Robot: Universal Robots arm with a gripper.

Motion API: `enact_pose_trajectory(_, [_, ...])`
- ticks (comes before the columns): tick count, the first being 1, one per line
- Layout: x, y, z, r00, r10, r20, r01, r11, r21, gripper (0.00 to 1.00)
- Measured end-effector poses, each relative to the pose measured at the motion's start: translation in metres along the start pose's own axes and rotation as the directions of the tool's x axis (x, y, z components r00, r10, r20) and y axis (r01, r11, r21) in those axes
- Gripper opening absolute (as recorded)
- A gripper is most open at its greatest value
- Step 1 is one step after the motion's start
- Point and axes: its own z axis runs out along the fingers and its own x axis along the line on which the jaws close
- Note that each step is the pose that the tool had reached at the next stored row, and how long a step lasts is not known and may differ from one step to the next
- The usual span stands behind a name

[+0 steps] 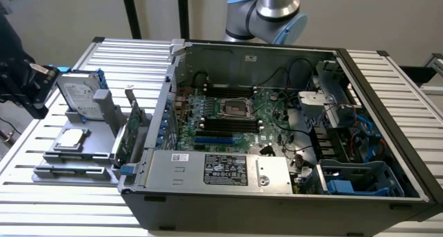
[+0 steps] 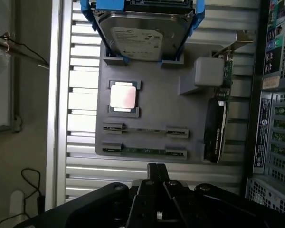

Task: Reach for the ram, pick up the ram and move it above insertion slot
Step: 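Reach for the ram, then pick up the ram and move it above insertion slot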

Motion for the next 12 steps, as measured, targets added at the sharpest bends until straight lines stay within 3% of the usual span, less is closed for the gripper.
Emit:
enact_pose_trajectory(6, [0.0000,0.0000,0.0007,0.9940,-0.109,-0.0041,0.109,0.9940,-0.0001,0.11])
enact_pose_trajectory(12, [0.0000,-0.0001,0.0016,0.9762,-0.217,-0.0081,0.217,0.9762,-0.0007,0.11])
